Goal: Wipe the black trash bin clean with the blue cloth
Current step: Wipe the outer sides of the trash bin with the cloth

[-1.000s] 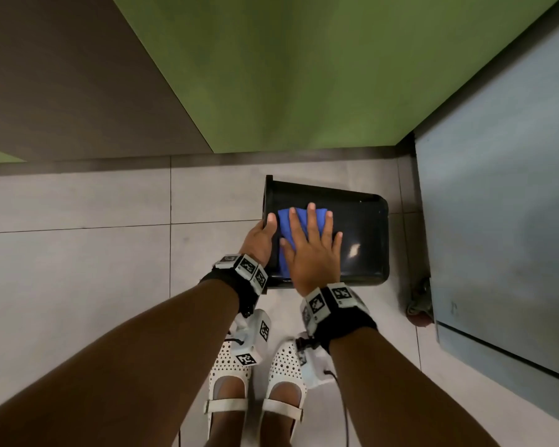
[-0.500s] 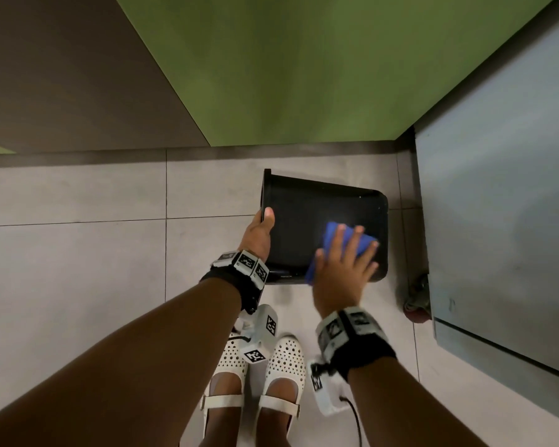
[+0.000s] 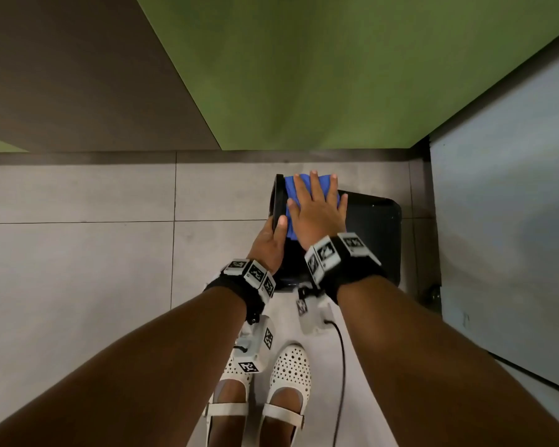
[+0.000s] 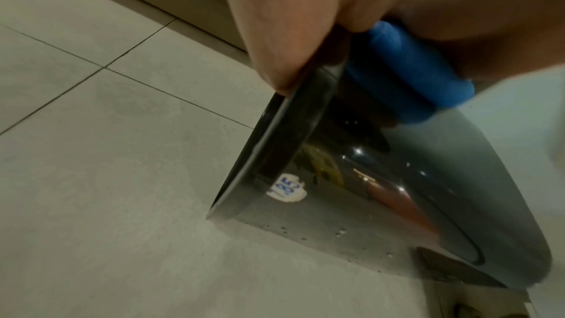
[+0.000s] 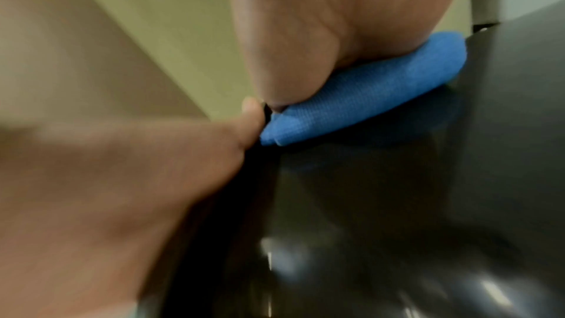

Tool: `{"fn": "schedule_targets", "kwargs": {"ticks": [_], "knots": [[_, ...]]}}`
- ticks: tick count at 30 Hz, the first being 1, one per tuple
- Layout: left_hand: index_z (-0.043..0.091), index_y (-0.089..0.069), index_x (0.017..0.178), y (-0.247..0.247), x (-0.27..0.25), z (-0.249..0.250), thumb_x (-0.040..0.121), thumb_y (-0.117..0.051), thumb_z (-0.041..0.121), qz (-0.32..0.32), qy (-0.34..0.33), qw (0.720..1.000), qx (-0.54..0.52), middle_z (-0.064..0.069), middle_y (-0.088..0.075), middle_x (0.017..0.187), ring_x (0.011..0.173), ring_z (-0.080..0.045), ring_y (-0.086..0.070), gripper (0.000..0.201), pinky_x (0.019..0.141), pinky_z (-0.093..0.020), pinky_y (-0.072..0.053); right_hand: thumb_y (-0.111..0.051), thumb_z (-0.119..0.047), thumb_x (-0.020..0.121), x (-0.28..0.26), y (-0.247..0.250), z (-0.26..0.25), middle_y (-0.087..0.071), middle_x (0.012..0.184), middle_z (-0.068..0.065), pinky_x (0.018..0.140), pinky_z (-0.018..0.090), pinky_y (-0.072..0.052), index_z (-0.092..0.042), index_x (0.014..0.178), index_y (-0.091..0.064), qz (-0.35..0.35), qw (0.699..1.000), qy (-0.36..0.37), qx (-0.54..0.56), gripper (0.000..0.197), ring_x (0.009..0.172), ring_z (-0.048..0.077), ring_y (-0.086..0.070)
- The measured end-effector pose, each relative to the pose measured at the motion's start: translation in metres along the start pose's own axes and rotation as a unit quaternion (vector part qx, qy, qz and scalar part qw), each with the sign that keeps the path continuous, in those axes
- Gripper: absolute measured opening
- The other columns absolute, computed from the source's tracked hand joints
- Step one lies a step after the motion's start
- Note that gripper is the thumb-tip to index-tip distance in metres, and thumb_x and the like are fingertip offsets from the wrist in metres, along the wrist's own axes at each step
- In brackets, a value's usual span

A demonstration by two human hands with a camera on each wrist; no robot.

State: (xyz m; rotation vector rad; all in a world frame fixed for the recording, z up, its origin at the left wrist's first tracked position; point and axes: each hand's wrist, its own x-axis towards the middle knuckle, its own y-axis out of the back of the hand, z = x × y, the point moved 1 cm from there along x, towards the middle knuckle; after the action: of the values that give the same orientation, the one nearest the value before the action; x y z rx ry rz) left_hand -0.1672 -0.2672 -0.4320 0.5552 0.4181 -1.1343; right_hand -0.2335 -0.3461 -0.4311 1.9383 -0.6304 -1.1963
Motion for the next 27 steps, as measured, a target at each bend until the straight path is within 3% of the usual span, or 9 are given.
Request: {"fn": "schedule_targets", "kwargs": {"ticks": [4,7,8,10,13,15,17,22,27], "knots": [[0.011,-0.048,0.129,0.002,0.002,0.003,0.100,-0.020,0.035,-0.009,0.029,0.999,-0.019,-0.002,-0.056,0.121,0.112,-0.009,-0.048,0.048,0.092,-0.015,-0.035,-0.005,-0.047,0.092,-0.046,-0.029,-0.001,-0.002,0.158,0.004,0.113,0.053,-0.010,-0.028,0.148,-0.005,0.031,0.997,0.065,-0.039,0.060,0.144,0.033,0.000],[0.012,-0.058,0.114,0.000,-0.003,-0.001,0.099,-0.020,0.041,-0.009,0.065,0.997,-0.048,0.003,-0.059,0.100,0.094,-0.010,-0.054,0.050,0.070,-0.010,-0.040,-0.024,-0.040,0.093,-0.065,-0.041,0.001,-0.029,0.152,0.008,0.104,0.057,-0.030,-0.021,0.144,-0.028,0.031,0.997,0.058,-0.039,0.055,0.138,0.036,-0.026],[0.013,-0.059,0.110,-0.001,-0.004,-0.001,0.099,-0.022,0.040,0.000,0.065,0.996,-0.059,0.001,-0.060,0.098,0.091,-0.011,-0.055,0.048,0.069,-0.009,-0.039,-0.026,-0.039,0.093,-0.064,-0.042,0.001,-0.032,0.151,0.008,0.102,0.058,-0.033,-0.020,0.143,-0.031,0.024,0.998,0.051,-0.033,0.054,0.137,0.037,-0.029],[0.013,-0.059,0.110,0.000,-0.002,0.000,0.099,-0.025,0.037,0.022,0.054,0.996,-0.066,-0.004,-0.062,0.105,0.093,-0.011,-0.057,0.043,0.076,-0.013,-0.041,-0.024,-0.041,0.094,-0.057,-0.038,0.001,-0.027,0.153,0.008,0.105,0.058,-0.028,-0.023,0.144,-0.028,0.031,0.998,0.054,-0.025,0.054,0.139,0.036,-0.024],[0.006,-0.056,0.120,-0.002,0.003,-0.001,0.099,-0.028,0.030,0.036,0.036,0.998,-0.042,-0.012,-0.061,0.120,0.108,-0.018,-0.056,0.042,0.091,-0.021,-0.040,-0.020,-0.044,0.098,-0.034,-0.025,0.010,0.000,0.158,0.001,0.113,0.054,-0.007,-0.031,0.148,-0.006,0.053,0.998,0.040,-0.023,0.054,0.144,0.031,0.004],[0.004,-0.054,0.123,-0.003,0.001,-0.002,0.099,-0.029,0.029,0.046,0.039,0.997,-0.042,-0.013,-0.059,0.125,0.116,-0.021,-0.054,0.043,0.100,-0.026,-0.040,-0.019,-0.044,0.099,-0.021,-0.013,0.022,0.008,0.157,-0.003,0.114,0.050,0.002,-0.034,0.147,0.001,0.055,0.998,0.006,-0.008,0.053,0.143,0.027,0.012],[0.004,-0.055,0.123,-0.004,-0.001,-0.002,0.099,-0.030,0.031,0.060,0.041,0.996,-0.048,-0.011,-0.060,0.125,0.116,-0.020,-0.054,0.044,0.105,-0.028,-0.039,-0.019,-0.045,0.099,-0.013,-0.004,0.039,0.005,0.158,-0.003,0.114,0.049,0.002,-0.034,0.147,-0.001,0.055,0.998,-0.021,-0.006,0.052,0.144,0.026,0.011],[0.006,-0.058,0.119,-0.006,-0.003,0.002,0.098,-0.029,0.037,0.077,0.055,0.994,-0.058,-0.007,-0.063,0.117,0.110,-0.017,-0.056,0.047,0.098,-0.022,-0.042,-0.024,-0.043,0.099,-0.009,0.005,0.084,-0.009,0.157,0.008,0.114,0.054,-0.006,-0.027,0.148,-0.013,0.090,0.989,-0.118,0.022,0.053,0.144,0.034,-0.001],[0.009,-0.059,0.117,-0.007,-0.003,0.000,0.097,-0.029,0.039,0.075,0.065,0.992,-0.072,-0.005,-0.062,0.113,0.108,-0.019,-0.056,0.047,0.099,-0.028,-0.043,-0.020,-0.046,0.099,-0.039,-0.017,0.083,0.000,0.157,0.012,0.113,0.055,-0.003,-0.021,0.149,-0.002,0.132,0.928,-0.330,0.116,0.059,0.143,0.035,0.006]]}}
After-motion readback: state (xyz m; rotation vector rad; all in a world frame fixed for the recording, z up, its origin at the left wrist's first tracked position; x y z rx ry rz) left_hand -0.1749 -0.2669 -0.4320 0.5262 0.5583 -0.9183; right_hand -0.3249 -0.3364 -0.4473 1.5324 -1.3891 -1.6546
